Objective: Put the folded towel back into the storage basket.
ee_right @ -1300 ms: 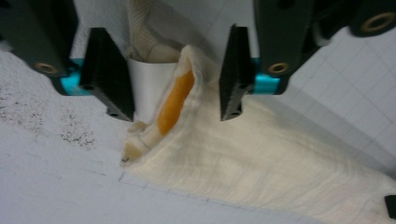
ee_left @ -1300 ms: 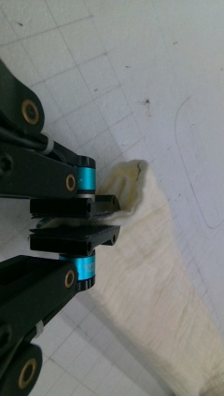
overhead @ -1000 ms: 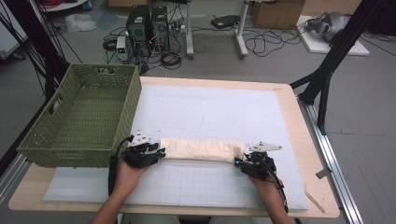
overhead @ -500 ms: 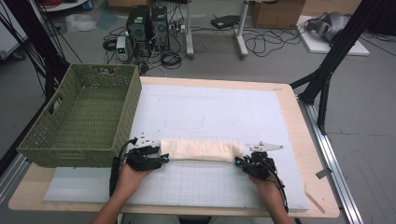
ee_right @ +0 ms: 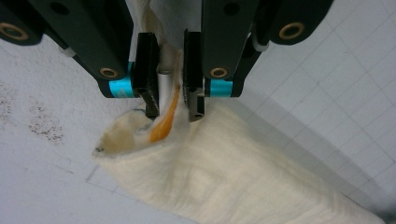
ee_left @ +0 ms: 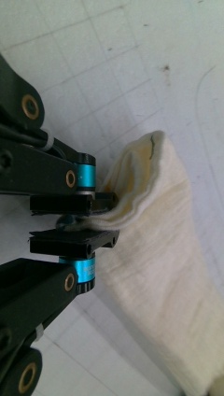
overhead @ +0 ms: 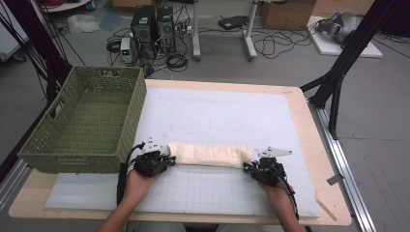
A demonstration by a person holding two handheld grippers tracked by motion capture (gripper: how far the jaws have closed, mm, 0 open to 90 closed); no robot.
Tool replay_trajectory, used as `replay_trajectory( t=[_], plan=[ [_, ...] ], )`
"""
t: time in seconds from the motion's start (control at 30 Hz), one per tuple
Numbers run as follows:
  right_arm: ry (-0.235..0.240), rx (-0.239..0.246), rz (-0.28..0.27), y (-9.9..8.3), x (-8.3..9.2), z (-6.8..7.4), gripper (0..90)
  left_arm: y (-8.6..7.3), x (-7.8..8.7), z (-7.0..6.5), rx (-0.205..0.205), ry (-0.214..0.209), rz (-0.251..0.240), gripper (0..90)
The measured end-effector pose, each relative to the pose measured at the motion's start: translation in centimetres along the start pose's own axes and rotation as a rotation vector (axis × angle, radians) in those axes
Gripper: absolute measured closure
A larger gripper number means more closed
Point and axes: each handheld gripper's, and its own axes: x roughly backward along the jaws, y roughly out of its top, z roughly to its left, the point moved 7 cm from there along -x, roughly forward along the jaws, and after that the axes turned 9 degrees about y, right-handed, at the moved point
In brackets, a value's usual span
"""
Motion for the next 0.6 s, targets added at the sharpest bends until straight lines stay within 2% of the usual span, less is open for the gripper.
replay_trajectory(
  t=[0.3, 0.47, 0.6],
  plan=[
    [-0.007, -0.018, -0.048, 0.6, 1.3, -0.4, 80.7, 0.7, 0.6, 0.3, 0.049, -0.026, -0.033, 82.0],
    [-0.007, -0.01, -0.074, 1.2, 1.8, -0.6, 80.7, 1.2, 1.1, 0.7, 0.112, -0.055, -0.047, 82.0],
    [-0.006, -0.01, -0.095, 2.0, 2.5, -0.4, 80.7, 1.9, 1.7, 0.8, 0.109, -0.057, -0.07, 82.0]
  ],
)
